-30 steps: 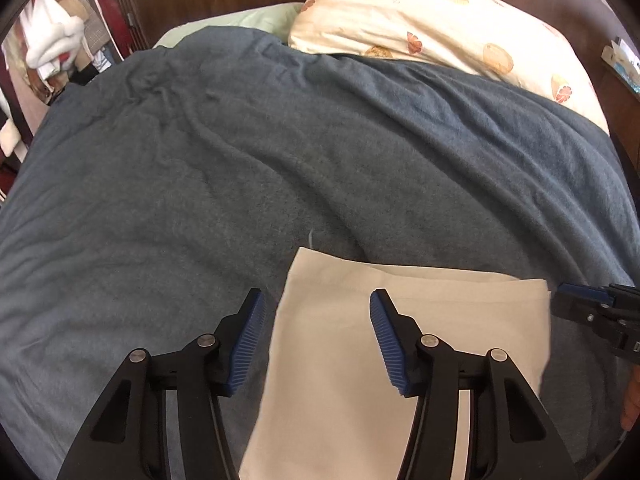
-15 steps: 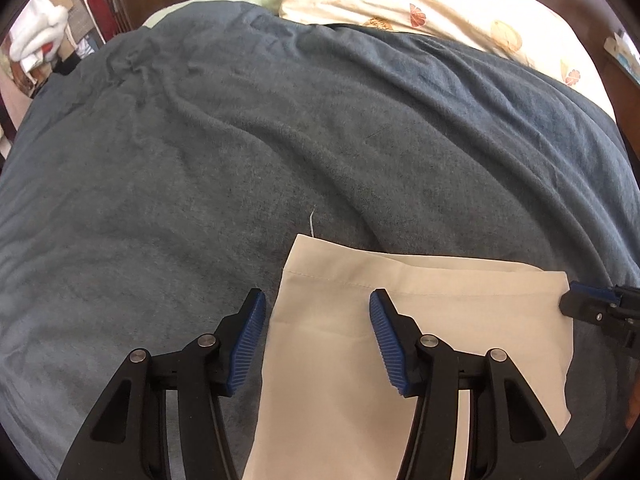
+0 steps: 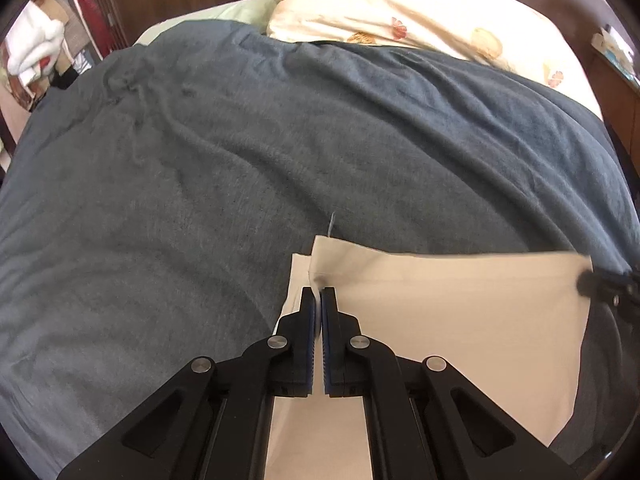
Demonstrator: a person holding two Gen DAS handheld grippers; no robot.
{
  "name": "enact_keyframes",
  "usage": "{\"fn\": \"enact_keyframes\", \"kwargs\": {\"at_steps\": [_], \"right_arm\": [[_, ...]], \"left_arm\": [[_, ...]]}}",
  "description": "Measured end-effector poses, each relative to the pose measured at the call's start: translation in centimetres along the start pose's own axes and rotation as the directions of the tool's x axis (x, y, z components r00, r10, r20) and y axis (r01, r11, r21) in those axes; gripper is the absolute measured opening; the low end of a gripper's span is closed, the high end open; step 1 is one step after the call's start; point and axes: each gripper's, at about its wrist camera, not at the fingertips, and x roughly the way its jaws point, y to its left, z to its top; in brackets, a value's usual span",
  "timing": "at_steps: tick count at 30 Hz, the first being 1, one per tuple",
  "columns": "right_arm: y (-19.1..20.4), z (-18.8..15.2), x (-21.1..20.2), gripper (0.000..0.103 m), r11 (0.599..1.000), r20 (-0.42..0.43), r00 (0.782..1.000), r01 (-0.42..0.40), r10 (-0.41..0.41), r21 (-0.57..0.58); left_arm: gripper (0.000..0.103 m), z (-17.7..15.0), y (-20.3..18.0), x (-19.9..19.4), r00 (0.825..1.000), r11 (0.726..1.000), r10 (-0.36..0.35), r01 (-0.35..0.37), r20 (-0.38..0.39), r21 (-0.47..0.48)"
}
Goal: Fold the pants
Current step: 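Grasp the folded edge of the beige shorts with the left gripper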
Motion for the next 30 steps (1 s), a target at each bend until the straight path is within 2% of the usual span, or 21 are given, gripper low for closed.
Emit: {"fn": "enact_keyframes", "kwargs": {"at_steps": [5,7,10,13,14,15,16,17,21,24,28,30], "right_arm": [[-0.3,-0.4,2.1,0.006,0.997,-0.029,0.997,0.073,-0.074,-0.011],[-0.9,-0.4,3.5,0.006,0.996,-0.074,0.994,0.084,-0.083,0.004],[-1.2,-0.3,3.6,0.007,0.996,-0.081,0.992,0.094,-0.094,-0.004],[-1.2,0.2,1.9,0.012,0.992,-0.015,0.992,0.125,-0.125,0.001],[-1.2,0.4,1.1,0.017,0.99,0.017,0.99,0.141,-0.141,-0.001],[-1.2,0.5,0.6,0.021,0.989,0.027,0.988,0.15,-0.15,0.001],[-1.3,0.5,0.3,0.028,0.989,0.03,0.988,0.148,-0.149,0.006],[-1.6,0.4,0.0,0.03,0.99,0.025,0.99,0.136,-0.137,0.023],[-2.4,-0.5,0.4,0.03,0.991,-0.03,0.995,0.098,-0.095,0.096],[-2.5,-1.3,1.5,0.03,0.99,-0.071,0.994,0.089,-0.082,0.107],[-2.2,-1.5,2.6,0.03,0.986,-0.083,0.996,0.046,-0.033,0.158],[-2.0,-1.6,3.1,0.03,0.987,-0.075,0.997,0.045,-0.034,0.155]], "left_arm": [[0.003,0.4,1.3,1.7,0.996,0.996,0.085,-0.085,-0.013,-0.022],[0.003,0.3,1.6,1.8,0.996,0.996,0.085,-0.085,-0.021,-0.024],[0.005,0.3,1.2,1.2,0.996,0.996,0.091,-0.091,-0.007,-0.006],[0.026,0.7,1.0,-0.3,0.998,0.998,0.061,-0.061,0.025,-0.008],[0.037,0.9,0.9,-0.7,0.998,0.999,0.044,-0.044,0.034,0.004],[0.043,1.0,0.6,-0.9,0.999,0.999,0.029,-0.03,0.037,0.022],[0.043,1.2,0.4,-0.9,0.999,0.999,0.019,-0.02,0.036,0.041],[0.043,1.4,0.2,-0.7,1.0,0.998,0.013,-0.014,0.025,0.06],[0.042,1.6,0.0,0.6,1.0,0.997,-0.008,0.01,-0.014,0.079],[0.042,1.6,0.1,1.5,0.999,0.997,-0.017,0.019,-0.03,0.081],[0.042,1.7,0.3,2.5,0.998,0.996,-0.037,0.041,-0.05,0.079],[0.042,1.8,0.5,3.1,0.997,0.995,-0.04,0.045,-0.066,0.087]]}}
